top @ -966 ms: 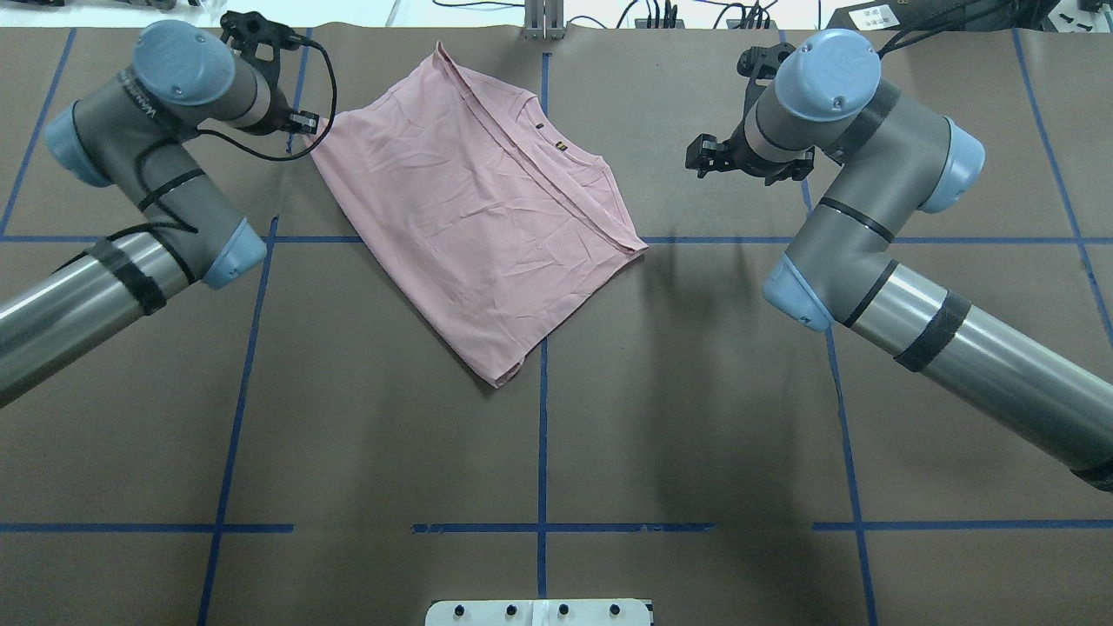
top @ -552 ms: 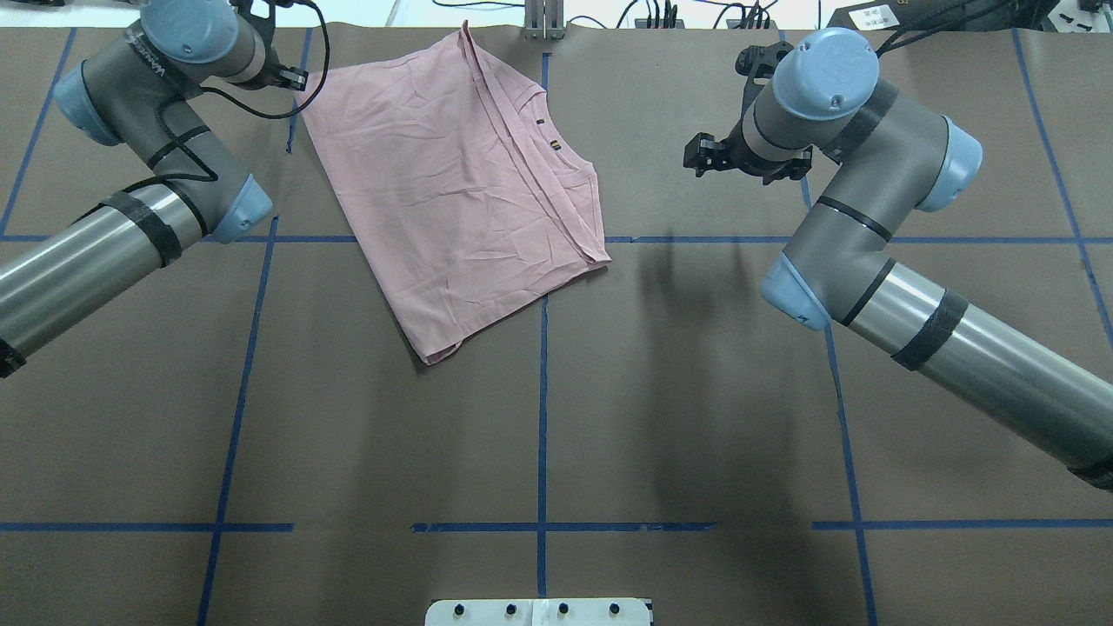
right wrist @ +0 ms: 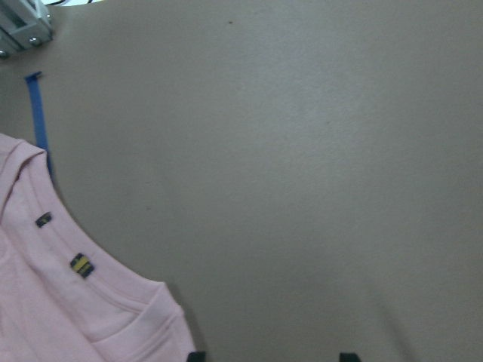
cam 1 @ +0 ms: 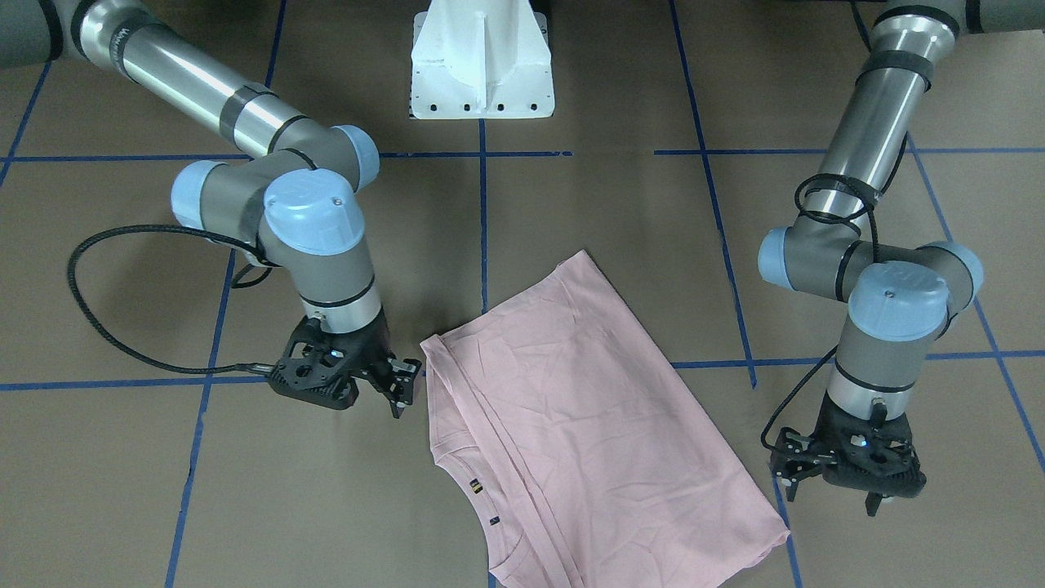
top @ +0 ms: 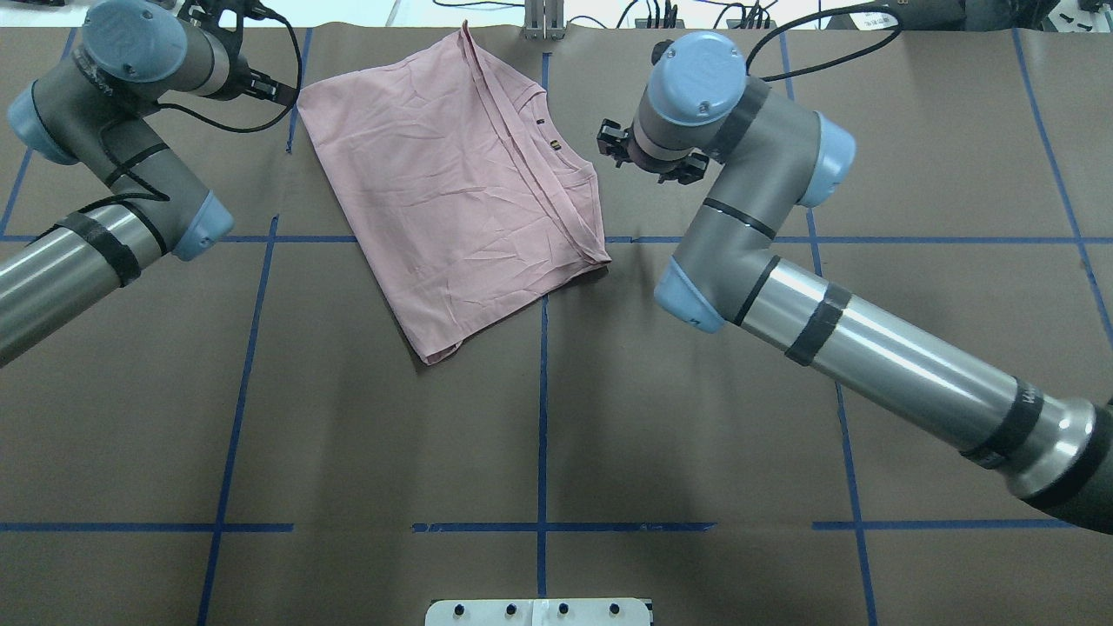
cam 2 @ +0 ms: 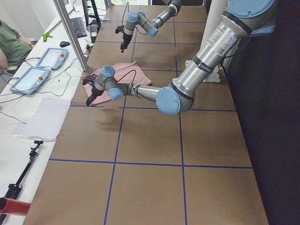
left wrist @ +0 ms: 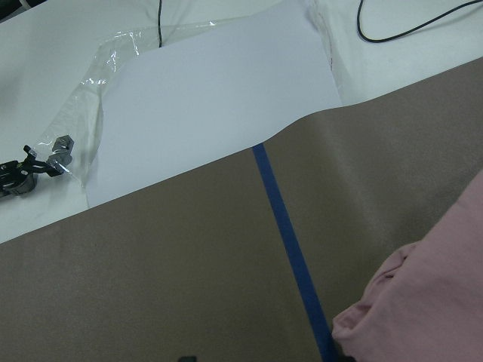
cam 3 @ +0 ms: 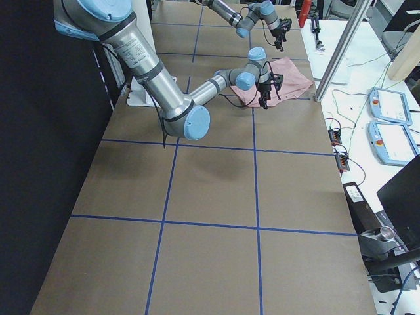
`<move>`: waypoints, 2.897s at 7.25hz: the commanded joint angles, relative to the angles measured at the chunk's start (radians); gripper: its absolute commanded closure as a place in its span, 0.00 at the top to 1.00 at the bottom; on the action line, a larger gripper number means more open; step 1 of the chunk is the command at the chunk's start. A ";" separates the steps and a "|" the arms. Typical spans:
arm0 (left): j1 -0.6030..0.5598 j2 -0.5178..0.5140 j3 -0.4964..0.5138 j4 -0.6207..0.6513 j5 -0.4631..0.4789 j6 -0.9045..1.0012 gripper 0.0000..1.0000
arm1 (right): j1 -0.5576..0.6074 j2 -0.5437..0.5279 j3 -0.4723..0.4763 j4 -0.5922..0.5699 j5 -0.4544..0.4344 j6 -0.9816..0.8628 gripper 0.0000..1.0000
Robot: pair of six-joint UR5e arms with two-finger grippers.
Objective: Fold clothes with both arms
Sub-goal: 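Move the right gripper toward the collar of the rotated shirt, then grasp the shirt near the collar with the right gripper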
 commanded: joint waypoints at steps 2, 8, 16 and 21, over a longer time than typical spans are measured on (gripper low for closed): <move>0.000 0.018 -0.029 -0.001 -0.021 -0.005 1.00 | -0.062 0.112 -0.151 0.035 -0.091 0.062 0.63; 0.003 0.021 -0.030 -0.001 -0.021 -0.022 1.00 | -0.103 0.117 -0.203 0.028 -0.142 0.053 0.56; 0.003 0.027 -0.032 -0.004 -0.021 -0.022 1.00 | -0.117 0.117 -0.214 0.029 -0.159 0.055 0.31; 0.003 0.027 -0.032 -0.006 -0.021 -0.023 1.00 | -0.116 0.117 -0.199 0.026 -0.162 0.055 0.00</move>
